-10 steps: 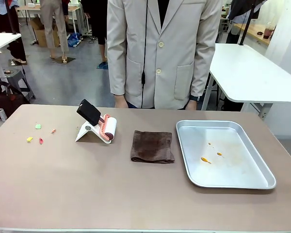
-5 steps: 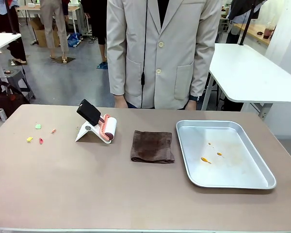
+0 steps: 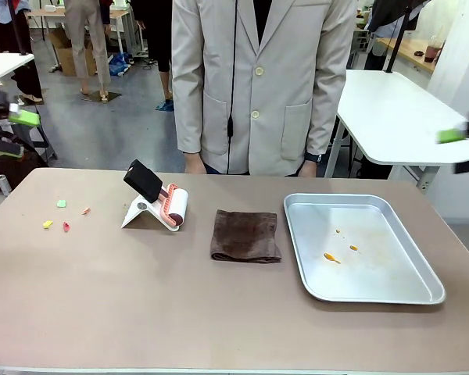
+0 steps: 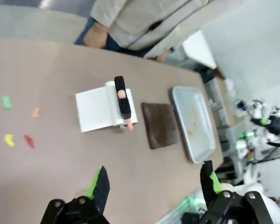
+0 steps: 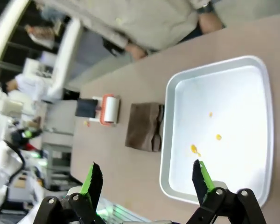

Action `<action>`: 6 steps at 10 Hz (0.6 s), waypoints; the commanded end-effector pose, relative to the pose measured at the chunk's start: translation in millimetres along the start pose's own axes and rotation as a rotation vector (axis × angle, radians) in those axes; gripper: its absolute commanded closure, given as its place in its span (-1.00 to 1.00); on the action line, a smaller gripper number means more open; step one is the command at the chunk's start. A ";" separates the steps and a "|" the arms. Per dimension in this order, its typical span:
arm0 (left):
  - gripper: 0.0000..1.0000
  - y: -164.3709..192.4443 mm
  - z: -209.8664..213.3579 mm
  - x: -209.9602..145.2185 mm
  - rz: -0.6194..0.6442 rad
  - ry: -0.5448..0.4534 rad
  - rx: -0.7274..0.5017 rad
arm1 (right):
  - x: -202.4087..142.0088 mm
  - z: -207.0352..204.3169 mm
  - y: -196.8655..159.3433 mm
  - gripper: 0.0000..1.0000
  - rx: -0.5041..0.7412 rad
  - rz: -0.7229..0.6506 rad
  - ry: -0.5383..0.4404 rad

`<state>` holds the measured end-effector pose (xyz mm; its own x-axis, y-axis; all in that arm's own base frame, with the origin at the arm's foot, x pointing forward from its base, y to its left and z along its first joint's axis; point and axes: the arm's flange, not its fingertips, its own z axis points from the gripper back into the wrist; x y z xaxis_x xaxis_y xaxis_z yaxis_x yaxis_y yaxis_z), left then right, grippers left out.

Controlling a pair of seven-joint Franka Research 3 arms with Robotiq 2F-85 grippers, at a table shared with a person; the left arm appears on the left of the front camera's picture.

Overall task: Clean the surface of the table.
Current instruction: Hold the Lint Roller with your left hand and the towel with your right hand.

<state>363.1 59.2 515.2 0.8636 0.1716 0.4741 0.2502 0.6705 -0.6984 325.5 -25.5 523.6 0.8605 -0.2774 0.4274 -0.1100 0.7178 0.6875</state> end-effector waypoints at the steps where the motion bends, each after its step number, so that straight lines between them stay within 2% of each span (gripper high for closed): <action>1: -1.00 -12.0 -23.9 22.2 -0.042 0.090 0.133 | -41.5 -65.9 43.8 -1.00 -0.142 0.103 0.057; 2: -1.00 -26.8 -50.2 32.1 -0.071 0.157 0.201 | -47.6 -101.8 75.0 -1.00 -0.218 0.194 0.118; 3: -1.00 -34.8 -70.9 38.8 -0.092 0.208 0.264 | -53.5 -132.0 97.4 -1.00 -0.312 0.261 0.137; 4: -1.00 -36.3 -86.5 44.5 -0.106 0.265 0.279 | -59.6 -162.0 115.1 -1.00 -0.388 0.314 0.206; 6: -1.00 -23.7 -101.0 55.7 -0.094 0.318 0.279 | -68.3 -214.2 137.4 -1.00 -0.439 0.327 0.287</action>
<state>440.2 -32.9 496.5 0.9348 -0.1030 0.3398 0.2588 0.8528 -0.4535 328.4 222.3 460.5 0.8965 0.1665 0.4106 -0.2761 0.9347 0.2240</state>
